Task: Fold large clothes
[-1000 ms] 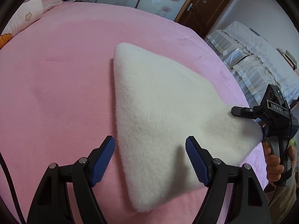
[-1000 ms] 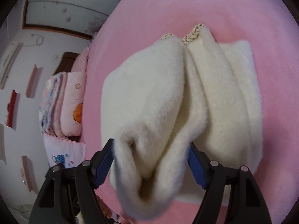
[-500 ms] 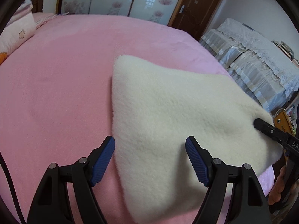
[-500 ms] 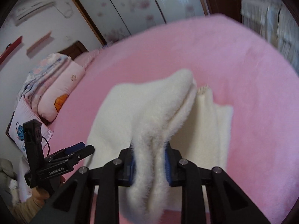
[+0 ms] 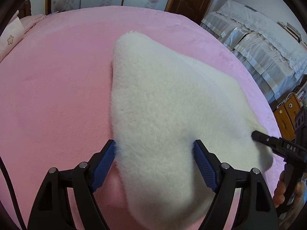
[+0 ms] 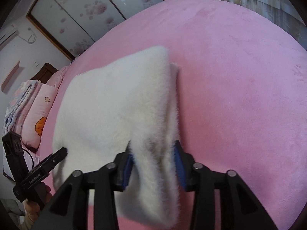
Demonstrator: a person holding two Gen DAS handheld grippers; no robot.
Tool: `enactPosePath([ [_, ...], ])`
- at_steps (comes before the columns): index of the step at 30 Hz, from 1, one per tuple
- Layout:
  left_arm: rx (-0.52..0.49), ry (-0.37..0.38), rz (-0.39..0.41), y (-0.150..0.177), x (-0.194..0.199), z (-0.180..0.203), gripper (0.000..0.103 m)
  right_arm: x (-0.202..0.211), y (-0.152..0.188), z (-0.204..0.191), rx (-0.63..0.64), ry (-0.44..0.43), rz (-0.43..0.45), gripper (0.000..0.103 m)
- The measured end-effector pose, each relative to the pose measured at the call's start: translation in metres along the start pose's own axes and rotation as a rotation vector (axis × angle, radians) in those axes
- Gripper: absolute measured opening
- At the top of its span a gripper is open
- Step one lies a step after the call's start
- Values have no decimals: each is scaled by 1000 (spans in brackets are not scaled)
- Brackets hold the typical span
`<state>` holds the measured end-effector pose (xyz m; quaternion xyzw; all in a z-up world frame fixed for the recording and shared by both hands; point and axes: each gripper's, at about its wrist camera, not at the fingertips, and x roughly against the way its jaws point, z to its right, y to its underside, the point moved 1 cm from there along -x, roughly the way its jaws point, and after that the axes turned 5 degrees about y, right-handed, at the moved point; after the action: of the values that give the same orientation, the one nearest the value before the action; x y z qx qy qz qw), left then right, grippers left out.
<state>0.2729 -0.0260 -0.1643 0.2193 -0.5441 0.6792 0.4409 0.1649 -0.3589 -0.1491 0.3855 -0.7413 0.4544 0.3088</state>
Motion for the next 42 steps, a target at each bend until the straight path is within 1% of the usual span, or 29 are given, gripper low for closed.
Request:
enactPosePath([
  [2,-32,-10,35,-10,17,2,80,11,-8,-1,-16,-20,11,48],
  [5,-68,-6,108,-33,40,10,80,28,-22,-4,-2,-32,74,50],
  [8,-89,-11,129,-63,40,19,80,27,-47,-11,24,-3,116,50],
  [10,-110,3,121,-81,28,28,79,19,-66,-22,58,28,157,50],
  [11,-124,8,116,-86,24,33,77,13,-73,-28,79,49,164,50],
  [12,-144,15,107,-93,14,41,71,8,-79,-33,98,57,164,50],
  [14,-164,26,86,-105,-4,52,70,-5,-89,-46,135,49,156,49],
  [15,-164,32,78,-103,-7,52,70,-11,-91,-55,160,38,148,45],
  [17,-155,34,53,-112,-29,57,70,-27,-93,-75,220,32,118,44],
  [19,-129,-3,11,-117,-52,53,70,-40,-89,-86,267,50,96,44],
  [20,-128,-11,2,-119,-62,50,70,-47,-89,-88,287,79,93,44],
  [22,-155,-38,-3,-119,-72,47,66,-62,-91,-85,303,192,96,44],
  [23,-176,-47,-2,-117,-75,46,60,-66,-94,-77,292,238,103,39],
  [24,-195,-53,-2,-116,-77,45,57,-68,-95,-65,272,256,104,22],
  [25,-199,-55,-1,-114,-79,43,56,-70,-99,-53,236,258,103,5],
  [26,-188,-42,1,-113,-80,41,55,-69,-102,-39,195,239,103,0],
  [29,-173,-26,2,-112,-81,37,55,-66,-103,-22,144,175,92,0],
  [32,-196,-45,17,-110,-75,41,55,-57,-103,-26,138,163,91,0],
  [34,-213,-62,28,-107,-60,46,55,-43,-103,-30,117,129,91,3],
  [35,-217,-73,34,-106,-52,49,57,-34,-102,-30,109,108,95,3],
  [37,-222,-72,52,-99,-29,53,65,-14,-97,-39,117,74,114,3],
  [38,-221,-65,69,-95,-17,54,72,-5,-93,-43,128,62,120,4],
  [39,-215,-60,94,-87,-2,55,81,5,-85,-46,140,49,125,8],
  [40,-207,-54,112,-81,10,56,84,12,-79,-50,149,42,129,17],
  [41,-198,-48,126,-74,20,56,87,21,-68,-55,161,34,140,23],
  [42,-188,-44,135,-69,28,57,87,28,-58,-61,175,27,149,34],
])
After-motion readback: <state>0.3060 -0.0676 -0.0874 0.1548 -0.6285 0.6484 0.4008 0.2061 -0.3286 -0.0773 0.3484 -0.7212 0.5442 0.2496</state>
